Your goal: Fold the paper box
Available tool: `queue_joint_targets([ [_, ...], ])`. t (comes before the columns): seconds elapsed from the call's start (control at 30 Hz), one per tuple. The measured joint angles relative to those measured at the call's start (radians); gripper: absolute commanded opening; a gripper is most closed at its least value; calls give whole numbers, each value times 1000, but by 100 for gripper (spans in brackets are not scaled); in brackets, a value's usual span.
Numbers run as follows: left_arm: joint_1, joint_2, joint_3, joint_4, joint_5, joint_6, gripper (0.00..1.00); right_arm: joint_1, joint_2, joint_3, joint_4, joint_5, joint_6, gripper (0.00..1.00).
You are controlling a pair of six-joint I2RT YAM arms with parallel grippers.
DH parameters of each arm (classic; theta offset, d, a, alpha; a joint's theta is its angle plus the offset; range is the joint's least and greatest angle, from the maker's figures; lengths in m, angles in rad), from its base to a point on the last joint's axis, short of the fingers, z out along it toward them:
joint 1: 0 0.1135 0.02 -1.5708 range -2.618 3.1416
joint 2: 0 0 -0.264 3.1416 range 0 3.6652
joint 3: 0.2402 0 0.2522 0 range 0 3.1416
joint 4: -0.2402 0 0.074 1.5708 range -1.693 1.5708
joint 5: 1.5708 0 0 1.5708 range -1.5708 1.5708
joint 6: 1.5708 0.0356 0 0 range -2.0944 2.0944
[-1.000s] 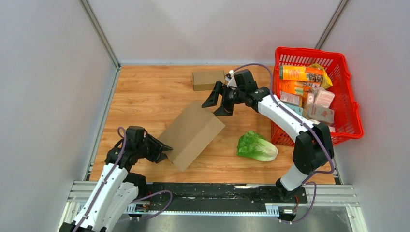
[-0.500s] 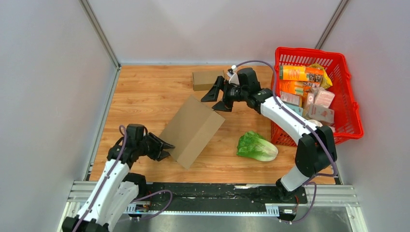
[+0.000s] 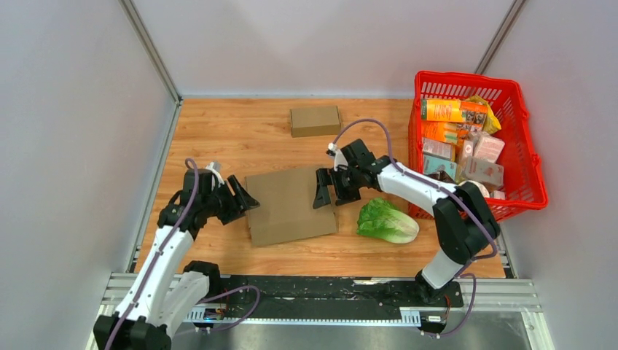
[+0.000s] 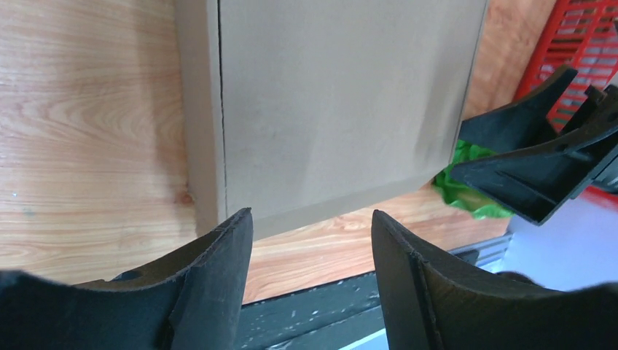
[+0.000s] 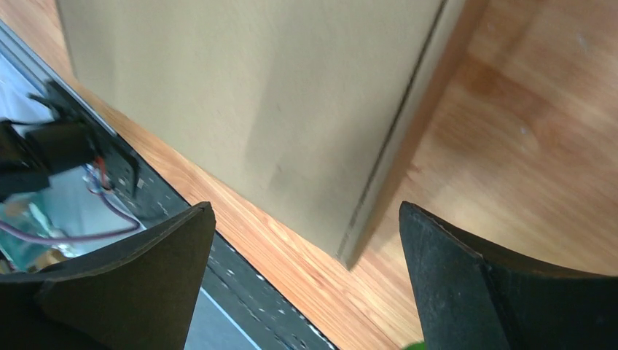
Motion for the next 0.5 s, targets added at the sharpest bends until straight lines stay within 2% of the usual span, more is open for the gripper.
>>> queue_joint_targets([
  [0.13, -5, -133, -111, 12, 33, 51, 70, -1, -101, -129, 30, -5, -75, 100],
  [0.27, -24, -233, -244, 84, 52, 48, 70, 0, -198, -257, 145, -24, -109, 99],
  [0.33, -48, -253, -291, 117, 56, 43, 71, 10, -229, -308, 201, -17, -131, 98],
  [0.5, -113, -249, -298, 168, -6, 63, 72, 37, -258, -382, 322, 36, -185, 95],
])
